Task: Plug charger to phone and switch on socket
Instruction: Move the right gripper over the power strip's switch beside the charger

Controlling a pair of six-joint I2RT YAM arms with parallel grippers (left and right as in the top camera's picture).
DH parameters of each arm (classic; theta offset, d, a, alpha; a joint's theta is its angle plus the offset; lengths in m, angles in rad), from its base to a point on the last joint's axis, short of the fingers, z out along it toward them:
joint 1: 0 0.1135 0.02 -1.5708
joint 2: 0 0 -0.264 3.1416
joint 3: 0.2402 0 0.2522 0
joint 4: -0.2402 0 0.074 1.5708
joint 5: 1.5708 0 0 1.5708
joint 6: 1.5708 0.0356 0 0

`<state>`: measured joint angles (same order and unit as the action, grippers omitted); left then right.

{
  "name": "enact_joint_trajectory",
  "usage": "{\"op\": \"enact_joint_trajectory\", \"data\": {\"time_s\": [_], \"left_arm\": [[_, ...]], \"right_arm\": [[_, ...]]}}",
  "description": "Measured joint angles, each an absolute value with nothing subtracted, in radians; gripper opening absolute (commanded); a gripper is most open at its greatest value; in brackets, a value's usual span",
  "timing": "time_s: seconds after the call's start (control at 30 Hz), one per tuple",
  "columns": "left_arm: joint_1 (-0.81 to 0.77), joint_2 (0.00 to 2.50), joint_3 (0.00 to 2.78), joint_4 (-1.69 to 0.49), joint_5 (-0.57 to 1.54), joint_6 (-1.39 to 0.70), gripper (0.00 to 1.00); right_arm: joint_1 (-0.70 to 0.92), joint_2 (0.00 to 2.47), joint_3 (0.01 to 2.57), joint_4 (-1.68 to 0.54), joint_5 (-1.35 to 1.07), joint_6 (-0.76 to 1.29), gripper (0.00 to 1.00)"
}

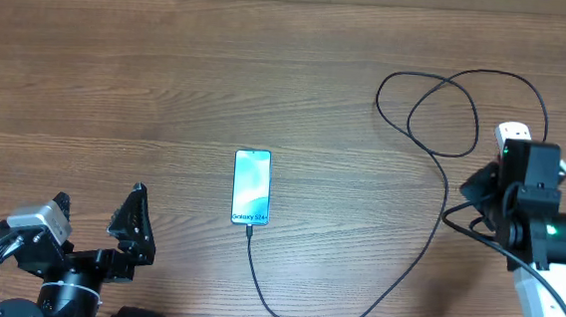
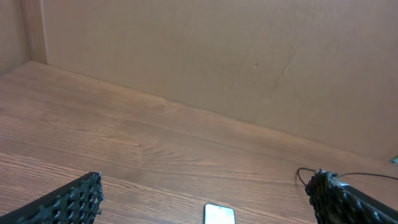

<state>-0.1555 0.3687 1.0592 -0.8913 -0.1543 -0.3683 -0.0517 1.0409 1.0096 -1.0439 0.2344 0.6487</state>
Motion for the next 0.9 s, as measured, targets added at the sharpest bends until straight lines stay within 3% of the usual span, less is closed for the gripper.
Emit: {"op": "enact_joint_trajectory", "data": {"time_s": [0.37, 0.67, 0.9], "left_arm": [[-0.155, 0.369, 1.057, -0.966, -0.159, -0.368, 1.00], [-0.155, 0.369, 0.971, -0.749, -0.197, -0.382, 0.99], [-0.155, 0.373, 0.776, -0.657, -0.200, -0.497, 1.00]], "right_arm": [[-0.179, 1.092, 1.010, -1.007, 0.403, 0.730, 0.04], [-0.327, 1.100, 1.010, -0.916, 0.416, 0.744, 0.04], [-0.380, 1.275, 1.010, -0.761, 0.414, 0.748, 0.04]]}}
